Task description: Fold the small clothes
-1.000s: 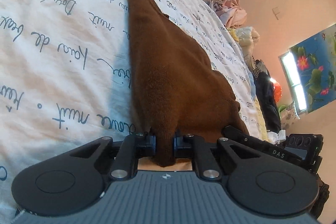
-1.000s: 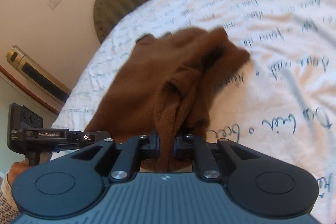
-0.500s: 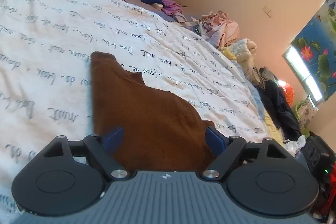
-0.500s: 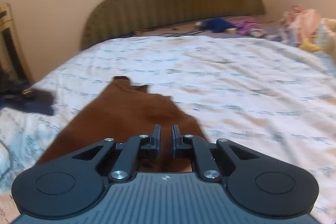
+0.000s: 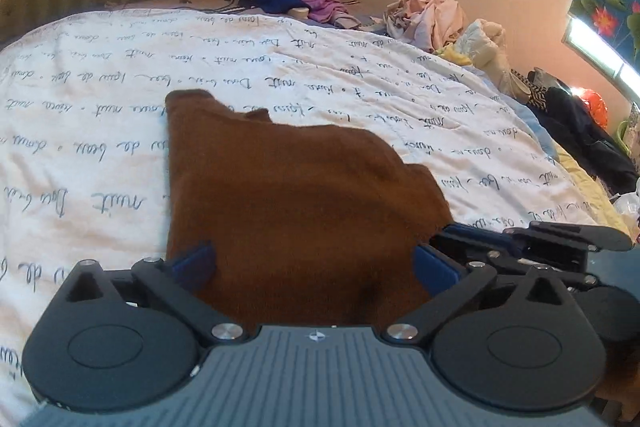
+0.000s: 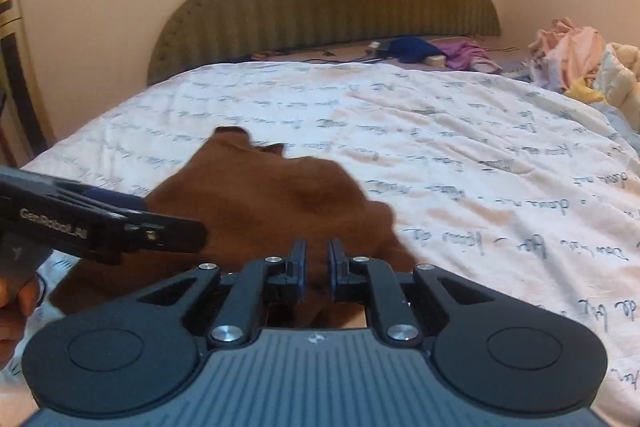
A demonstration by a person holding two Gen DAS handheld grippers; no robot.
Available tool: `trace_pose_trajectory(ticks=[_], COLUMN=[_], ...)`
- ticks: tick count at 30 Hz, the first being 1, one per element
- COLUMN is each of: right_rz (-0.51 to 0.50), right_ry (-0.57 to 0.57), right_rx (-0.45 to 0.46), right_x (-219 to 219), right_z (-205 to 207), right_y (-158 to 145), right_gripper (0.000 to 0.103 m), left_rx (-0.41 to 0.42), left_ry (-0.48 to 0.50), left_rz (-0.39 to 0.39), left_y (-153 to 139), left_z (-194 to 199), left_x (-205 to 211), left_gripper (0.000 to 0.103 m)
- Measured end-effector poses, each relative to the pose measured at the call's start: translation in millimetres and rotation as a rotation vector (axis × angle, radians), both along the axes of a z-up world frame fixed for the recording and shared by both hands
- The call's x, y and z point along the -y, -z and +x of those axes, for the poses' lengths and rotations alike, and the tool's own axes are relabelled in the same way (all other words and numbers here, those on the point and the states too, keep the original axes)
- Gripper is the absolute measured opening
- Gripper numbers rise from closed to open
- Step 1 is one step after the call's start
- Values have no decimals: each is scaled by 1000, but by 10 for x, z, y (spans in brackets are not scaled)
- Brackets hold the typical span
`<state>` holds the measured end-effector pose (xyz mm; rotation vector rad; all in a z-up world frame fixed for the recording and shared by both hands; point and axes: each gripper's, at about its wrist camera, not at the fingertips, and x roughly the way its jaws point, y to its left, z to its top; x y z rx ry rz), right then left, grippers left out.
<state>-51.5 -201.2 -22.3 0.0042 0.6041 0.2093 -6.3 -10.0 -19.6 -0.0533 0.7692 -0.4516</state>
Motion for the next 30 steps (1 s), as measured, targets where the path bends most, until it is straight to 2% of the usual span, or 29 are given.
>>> trace_pose_trajectory(ticks=[2,4,5,6,7,9,11,13,15,16,18,22,25,28,30], right_rz=[-95,-30,-11,-21,-46,-56,-76,-127,-30,-12,-10,-17,-27,-55,-57], right_ry=[-6,3,16,40,60,42,38,56,76,98,106,100,118,141,156], right_rx=[-30,-9,-18,-19,-8,32,28,-46,-40,-53,-38,-22,-13,61,64], right_x=[-106,38,68,47,-14,-146,-243,-261,-98,-60,-80,-225,-357,-466,-489], right_z=[44,23,14,-26,-94,-265,-342,-288,-350,-388,-489,-600,-576,-545,-393], right_y=[212,273,234,171,108,31,88,306,377,335,221,109,58,-66,-139], right_gripper=[10,14,15,22,29,33,41,45,52,56,56,56,57,57,58], left_rx=[11,-10,-74,-41,-2,45,4,-29,-2,-9,-22,-16,43,70,61], left_ry=[-4,-24,-24,-29,-56,-121,-100,-79,-69,-74,-87,-90,-120,-132,-163], left_rz=[59,163,144,99,97,72,35,100,130,116,90,99,128,59,42], left_y=[125,277,372,363,322,248,257,332,334,312,265,183,90,-51,-102], left_z=[-73,-115,-104,-166,-243,-370,-382,-399,-475,-513,-580,-687,-733,-654,-533], left_x=[-13,-26,-107,-203,-262,-384,-430,-360,-345,-380,-461,-474,-402,-375,-345], left_gripper=[103,103,103,103,103,103,103,103,103,103,103,103,103,103,102])
